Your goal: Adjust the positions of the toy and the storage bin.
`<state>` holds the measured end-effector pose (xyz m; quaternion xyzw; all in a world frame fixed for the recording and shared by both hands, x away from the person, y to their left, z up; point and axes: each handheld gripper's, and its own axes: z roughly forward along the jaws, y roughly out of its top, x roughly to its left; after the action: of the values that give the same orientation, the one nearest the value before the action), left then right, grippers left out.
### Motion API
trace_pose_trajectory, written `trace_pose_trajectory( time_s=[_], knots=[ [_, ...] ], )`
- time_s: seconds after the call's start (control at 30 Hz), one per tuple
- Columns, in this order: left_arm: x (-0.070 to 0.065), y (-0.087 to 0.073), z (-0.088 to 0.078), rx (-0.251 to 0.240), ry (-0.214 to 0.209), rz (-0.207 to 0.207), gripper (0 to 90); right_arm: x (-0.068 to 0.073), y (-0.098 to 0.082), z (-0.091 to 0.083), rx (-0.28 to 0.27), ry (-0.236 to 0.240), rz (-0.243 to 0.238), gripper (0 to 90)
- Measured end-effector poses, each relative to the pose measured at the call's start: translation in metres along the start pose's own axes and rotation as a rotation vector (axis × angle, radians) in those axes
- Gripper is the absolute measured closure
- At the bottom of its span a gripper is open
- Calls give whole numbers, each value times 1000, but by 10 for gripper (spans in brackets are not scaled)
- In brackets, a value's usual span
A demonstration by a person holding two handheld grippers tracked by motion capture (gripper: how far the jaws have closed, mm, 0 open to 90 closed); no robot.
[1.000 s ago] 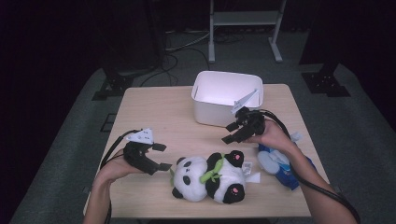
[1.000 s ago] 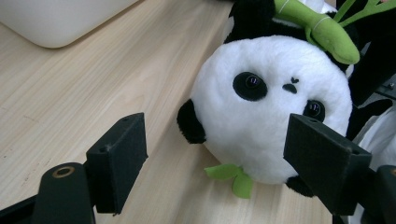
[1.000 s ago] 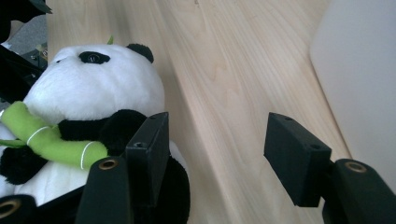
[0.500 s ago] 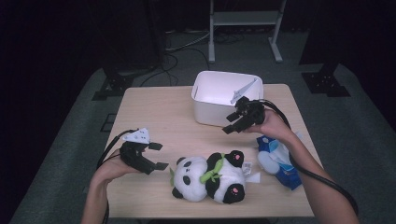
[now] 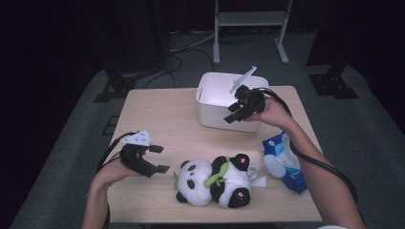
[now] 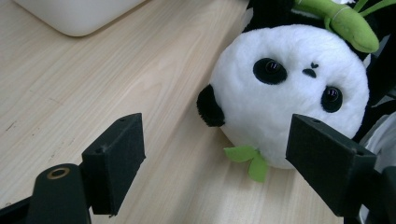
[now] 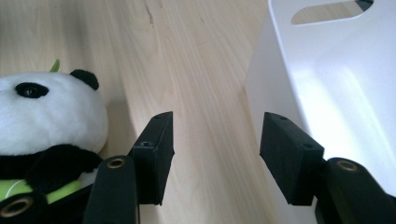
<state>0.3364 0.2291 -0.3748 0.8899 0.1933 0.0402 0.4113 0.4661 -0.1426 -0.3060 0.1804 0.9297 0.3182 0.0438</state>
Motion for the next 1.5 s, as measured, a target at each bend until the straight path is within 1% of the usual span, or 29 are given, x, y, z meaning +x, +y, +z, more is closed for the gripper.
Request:
trace_pose_trajectory(
  time_s=[0.03, 0.17, 0.2, 0.27, 0.33, 0.37, 0.4, 0.47, 0.5, 0.57, 0.63, 0.67, 0.7, 0.83, 0.87, 0.93, 1.0, 1.07, 1.1, 1.13, 1.17, 1.27, 1.33, 1.37, 1.5],
  knots=[
    [0, 0, 0, -5, -2, -2, 183, -3, 3, 1, -3, -5, -9, 445],
    [-1, 0, -1, 3, 5, 0, 183, -12, 8, 2, -5, -17, -3, 477],
    [-2, 0, -1, 7, 7, 0, 180, -15, 8, 2, -5, -12, 0, 486],
    [-2, 0, -1, 8, 7, 0, 176, -20, 9, 4, 1, -17, 7, 504],
    [-2, 0, -2, 6, 6, 0, 176, -22, 9, 5, 1, -18, 3, 518],
    [-1, -1, -2, 4, 6, -1, 176, -23, 10, 5, 5, -21, 3, 519],
    [-1, -1, -2, 2, 7, -3, 176, -27, 11, 8, 23, -31, -1, 541],
    [-1, -1, -2, 3, 8, -1, 176, -30, 12, 9, 28, -33, 9, 548],
    [-1, -1, -3, 0, 9, 1, 176, -32, 13, 10, 30, -34, 6, 569],
    [-1, -1, -4, -3, 7, 0, 176, -33, 13, 11, 28, -30, 4, 583],
    [-1, -1, -4, -3, 9, 1, 176, -34, 16, 13, 43, -43, -4, 607],
    [-1, -2, -4, -4, 10, 0, 171, -35, 17, 16, 52, -46, -11, 638],
    [-1, -2, -4, -5, 9, 1, 171, -35, 18, 17, 56, -50, -19, 638],
    [-1, -2, -5, -5, 5, -1, 171, -38, 20, 22, 78, -58, -21, 666],
    [-1, -3, -5, -9, 3, -4, 171, -38, 20, 23, 80, -52, -15, 685],
    [-1, -3, -5, -9, 1, -3, 171, -39, 20, 27, 90, -47, -22, 704],
    [0, -4, -6, -12, 4, -10, 171, -40, 20, 30, 95, -40, -12, 705],
    [1, -4, -6, -14, 9, -15, 171, -41, 20, 33, 94, -39, -12, 728],
    [1, -4, -6, -11, 12, -17, 171, -42, 20, 35, 92, -33, -3, 743],
    [1, -4, -6, -11, 12, -17, 171, -42, 20, 35, 92, -33, -3, 743],
    [1, -4, -5, -12, 12, -20, 171, -43, 19, 36, 87, -36, -8, 785],
    [1, -4, -5, -8, 9, -24, 171, -44, 19, 36, 78, -24, -1, 807],
    [2, -4, -4, -6, 10, -26, 145, -43, 19, 37, 71, -13, -15, 833],
    [2, -4, -4, -4, 10, -29, 146, -41, 18, 37, 69, -15, -26, 840],
    [2, -4, -3, -3, 7, -31, 145, -37, 20, 39, 69, 9, -49, 851]
  ],
)
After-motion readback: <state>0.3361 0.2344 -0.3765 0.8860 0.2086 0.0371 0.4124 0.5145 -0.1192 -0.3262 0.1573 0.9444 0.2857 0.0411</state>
